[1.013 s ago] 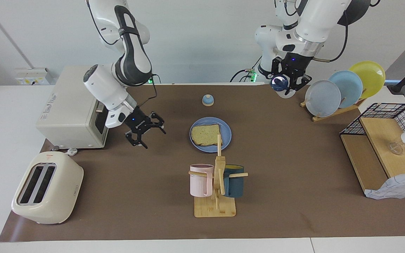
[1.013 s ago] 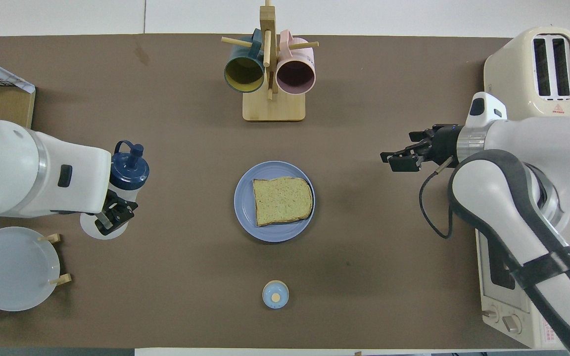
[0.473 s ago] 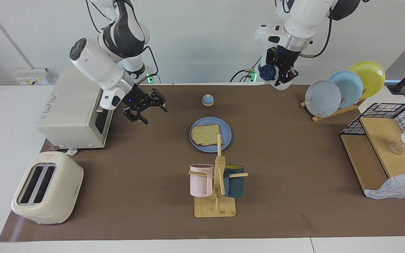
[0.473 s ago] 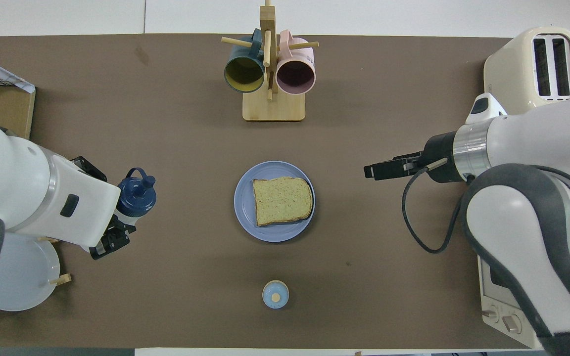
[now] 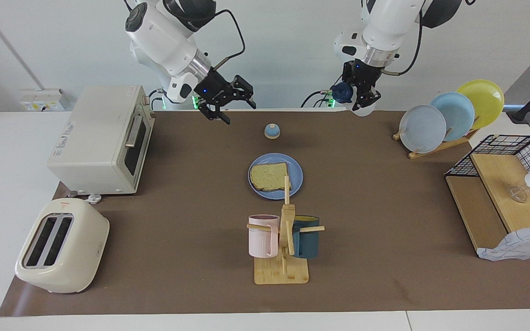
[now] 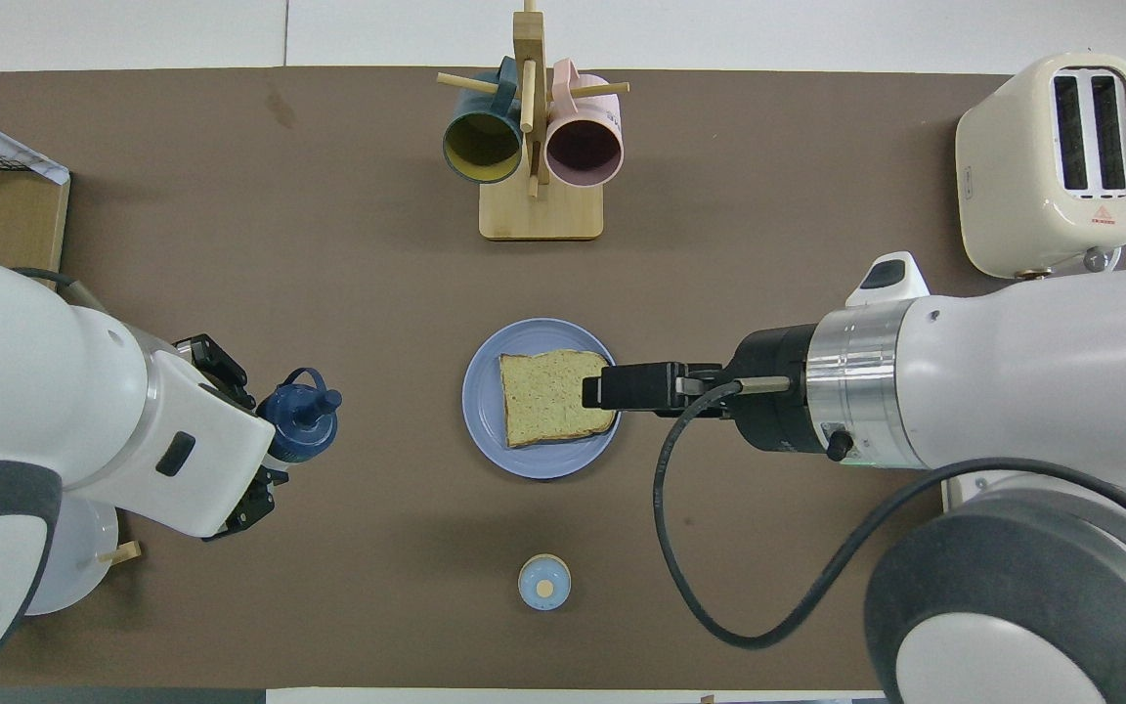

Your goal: Put bread on plate and add seasoning

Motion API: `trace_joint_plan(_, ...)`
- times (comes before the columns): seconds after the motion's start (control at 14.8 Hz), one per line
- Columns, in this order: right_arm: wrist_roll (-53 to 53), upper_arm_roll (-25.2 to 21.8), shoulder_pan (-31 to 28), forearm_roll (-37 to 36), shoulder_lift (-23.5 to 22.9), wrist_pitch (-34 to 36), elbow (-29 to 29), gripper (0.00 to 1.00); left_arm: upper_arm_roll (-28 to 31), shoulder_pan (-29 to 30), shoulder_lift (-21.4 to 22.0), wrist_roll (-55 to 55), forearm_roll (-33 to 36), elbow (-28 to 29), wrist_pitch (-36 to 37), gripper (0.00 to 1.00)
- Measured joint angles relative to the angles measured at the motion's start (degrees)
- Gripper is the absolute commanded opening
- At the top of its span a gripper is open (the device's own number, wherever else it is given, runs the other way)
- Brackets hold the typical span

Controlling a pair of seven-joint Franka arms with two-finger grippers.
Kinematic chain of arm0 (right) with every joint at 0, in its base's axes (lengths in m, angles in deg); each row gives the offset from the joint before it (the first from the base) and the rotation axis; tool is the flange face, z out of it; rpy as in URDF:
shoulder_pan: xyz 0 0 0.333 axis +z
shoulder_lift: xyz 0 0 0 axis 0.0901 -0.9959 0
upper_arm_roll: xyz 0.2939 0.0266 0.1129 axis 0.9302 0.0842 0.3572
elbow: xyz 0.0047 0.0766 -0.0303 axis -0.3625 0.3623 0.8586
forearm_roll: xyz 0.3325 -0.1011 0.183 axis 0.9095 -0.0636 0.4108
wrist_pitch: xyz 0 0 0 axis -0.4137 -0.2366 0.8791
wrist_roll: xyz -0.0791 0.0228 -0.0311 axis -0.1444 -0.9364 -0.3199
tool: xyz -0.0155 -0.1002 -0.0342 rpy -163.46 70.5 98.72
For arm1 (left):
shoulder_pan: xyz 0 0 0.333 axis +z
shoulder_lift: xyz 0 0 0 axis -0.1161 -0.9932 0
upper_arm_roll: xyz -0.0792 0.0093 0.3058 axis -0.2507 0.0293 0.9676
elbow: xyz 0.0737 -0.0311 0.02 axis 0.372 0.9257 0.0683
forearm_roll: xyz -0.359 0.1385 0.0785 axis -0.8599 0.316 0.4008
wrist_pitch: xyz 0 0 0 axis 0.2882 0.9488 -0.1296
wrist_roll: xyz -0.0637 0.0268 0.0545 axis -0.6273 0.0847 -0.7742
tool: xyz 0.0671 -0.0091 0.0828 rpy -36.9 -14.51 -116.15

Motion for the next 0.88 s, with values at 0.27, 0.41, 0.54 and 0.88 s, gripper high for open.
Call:
trace_joint_plan(0.27, 11.58, 0.11, 6.63, 0.35, -0.05, -0.46, -5.21, 0.64, -0.01, -1.05, 0.40, -3.41, -0.01, 0.27, -0.09, 0.43)
trace_joint_plan(0.41, 16.44, 0.13, 9.27, 0.29, -0.43, -2.39, -7.39, 0.62, -0.01, -1.30, 0.47, -4.83, -0.01, 0.38, -0.13, 0.44)
trace_joint_plan(0.54, 18.74, 0.15, 10.83, 0.27, -1.24, -6.28, -8.66, 0.61, -0.01, -1.35, 0.48, -5.79, -0.01, 0.49, -0.13, 0.45)
trace_joint_plan(0.88, 19.62, 0.36, 17.39, -8.40, -4.65, -16.07, -9.08, 0.51, 0.16, -1.68, 0.82, -7.02, -2.33, 1.43, -0.20, 0.45)
